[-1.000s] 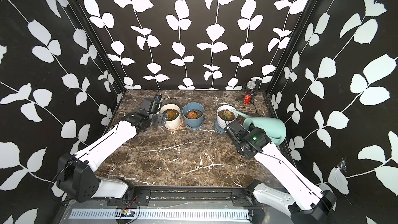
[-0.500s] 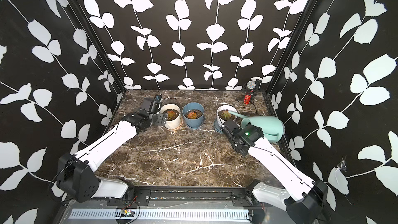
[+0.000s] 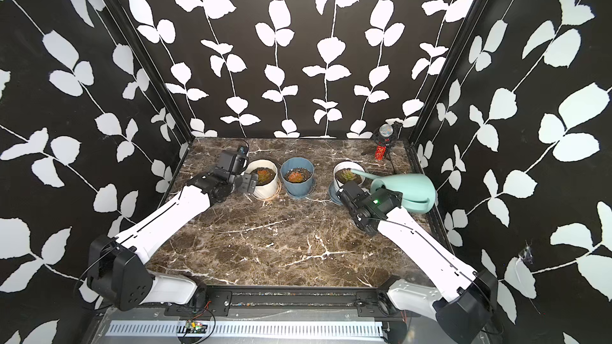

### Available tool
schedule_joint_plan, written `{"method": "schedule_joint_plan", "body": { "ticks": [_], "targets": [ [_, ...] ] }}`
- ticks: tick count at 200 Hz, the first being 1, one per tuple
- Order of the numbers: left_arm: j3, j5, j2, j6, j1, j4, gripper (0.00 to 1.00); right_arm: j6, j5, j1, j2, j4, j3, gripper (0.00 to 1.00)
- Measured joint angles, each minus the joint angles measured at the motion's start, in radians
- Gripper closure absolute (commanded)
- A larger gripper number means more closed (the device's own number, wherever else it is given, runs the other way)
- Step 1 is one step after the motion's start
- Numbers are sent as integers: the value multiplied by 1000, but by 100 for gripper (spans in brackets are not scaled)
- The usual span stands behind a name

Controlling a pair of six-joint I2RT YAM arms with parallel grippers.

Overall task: Water the succulent around the soil edge
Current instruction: Water the soil of the potted plant with water.

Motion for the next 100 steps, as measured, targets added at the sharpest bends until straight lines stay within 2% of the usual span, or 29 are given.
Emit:
{"method": "schedule_joint_plan", "body": {
  "ticks": [100],
  "targets": [
    [0, 0, 0, 0, 0, 0, 1, -67, 21, -44, 1, 42, 20, 100]
  ]
}}
